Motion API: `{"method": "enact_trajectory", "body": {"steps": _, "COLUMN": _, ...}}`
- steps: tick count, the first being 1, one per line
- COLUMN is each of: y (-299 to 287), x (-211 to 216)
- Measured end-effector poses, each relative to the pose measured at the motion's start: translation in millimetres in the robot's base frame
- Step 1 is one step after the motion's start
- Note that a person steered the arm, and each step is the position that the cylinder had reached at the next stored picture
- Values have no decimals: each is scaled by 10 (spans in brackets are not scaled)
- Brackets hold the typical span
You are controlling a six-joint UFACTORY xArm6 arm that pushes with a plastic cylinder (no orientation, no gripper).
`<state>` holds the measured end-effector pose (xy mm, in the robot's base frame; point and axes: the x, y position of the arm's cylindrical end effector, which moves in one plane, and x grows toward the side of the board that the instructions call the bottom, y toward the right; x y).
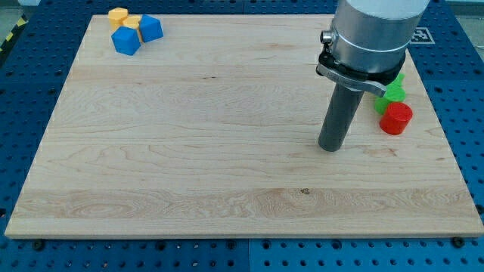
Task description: Push the blue triangle to the top center
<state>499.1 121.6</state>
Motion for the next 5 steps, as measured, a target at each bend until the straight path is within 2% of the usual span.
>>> {"method": "enact_trajectory", "body": {"steps": 3, "y": -49, "x": 83}}
{"method": "enact_trajectory", "body": {"steps": 5, "y": -1112, "x": -10}}
